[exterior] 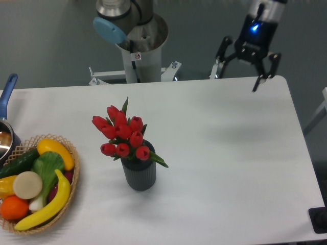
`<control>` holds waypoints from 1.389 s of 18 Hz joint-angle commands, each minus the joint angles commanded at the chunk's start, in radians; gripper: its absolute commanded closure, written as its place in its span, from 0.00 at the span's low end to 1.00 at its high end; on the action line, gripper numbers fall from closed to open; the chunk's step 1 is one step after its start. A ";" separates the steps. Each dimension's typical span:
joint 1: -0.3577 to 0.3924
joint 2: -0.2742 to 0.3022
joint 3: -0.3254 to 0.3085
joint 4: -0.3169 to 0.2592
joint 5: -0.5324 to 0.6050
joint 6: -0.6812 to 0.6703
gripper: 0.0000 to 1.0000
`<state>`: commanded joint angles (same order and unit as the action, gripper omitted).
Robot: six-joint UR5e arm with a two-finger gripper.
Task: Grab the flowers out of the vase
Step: 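Lower the open gripper toward the red tulip stems above the vase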
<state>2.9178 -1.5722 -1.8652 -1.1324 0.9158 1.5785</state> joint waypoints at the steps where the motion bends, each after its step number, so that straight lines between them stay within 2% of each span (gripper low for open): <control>1: -0.014 -0.002 -0.017 0.017 -0.011 0.002 0.00; 6: -0.066 -0.025 -0.074 0.075 -0.136 0.002 0.00; 12: -0.135 -0.077 -0.077 0.080 -0.256 0.002 0.00; 20: -0.198 -0.123 -0.081 0.080 -0.327 -0.009 0.00; 25: -0.221 -0.143 -0.081 0.118 -0.348 -0.028 0.00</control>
<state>2.6968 -1.7149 -1.9466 -1.0141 0.5676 1.5509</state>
